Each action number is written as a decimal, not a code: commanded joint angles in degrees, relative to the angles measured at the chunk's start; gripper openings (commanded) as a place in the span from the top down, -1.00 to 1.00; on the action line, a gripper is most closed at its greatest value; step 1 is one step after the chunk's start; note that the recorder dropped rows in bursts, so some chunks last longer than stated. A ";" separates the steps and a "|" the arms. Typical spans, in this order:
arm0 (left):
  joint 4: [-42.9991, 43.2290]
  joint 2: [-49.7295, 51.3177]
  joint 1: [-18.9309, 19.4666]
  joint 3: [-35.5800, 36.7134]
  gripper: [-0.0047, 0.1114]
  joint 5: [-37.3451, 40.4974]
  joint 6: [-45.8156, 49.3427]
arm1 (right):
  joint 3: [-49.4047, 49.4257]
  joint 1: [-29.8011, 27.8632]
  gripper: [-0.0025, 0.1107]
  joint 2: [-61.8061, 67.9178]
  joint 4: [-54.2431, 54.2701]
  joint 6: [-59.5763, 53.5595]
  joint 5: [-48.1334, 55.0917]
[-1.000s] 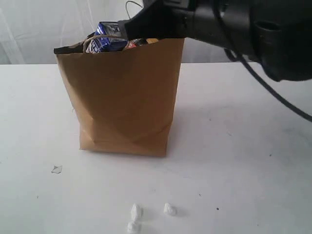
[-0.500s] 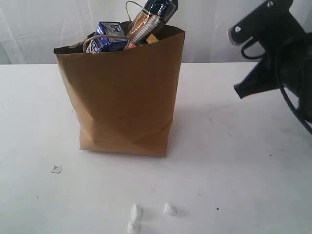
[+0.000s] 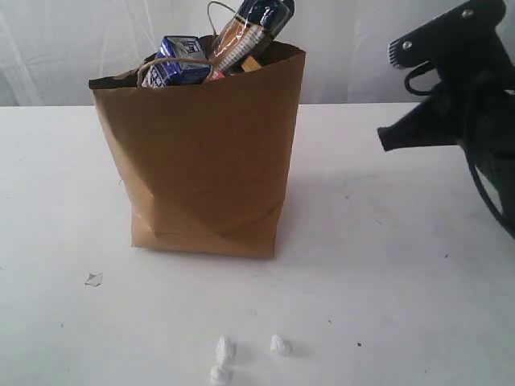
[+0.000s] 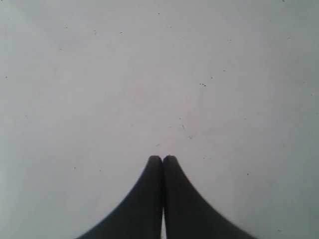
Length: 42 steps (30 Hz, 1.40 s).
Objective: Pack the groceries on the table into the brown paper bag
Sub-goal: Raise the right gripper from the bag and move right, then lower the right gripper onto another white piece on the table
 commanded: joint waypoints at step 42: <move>-0.12 -0.22 -0.49 0.24 0.92 0.19 -0.20 | -10.52 6.96 0.32 16.77 -57.52 41.08 79.11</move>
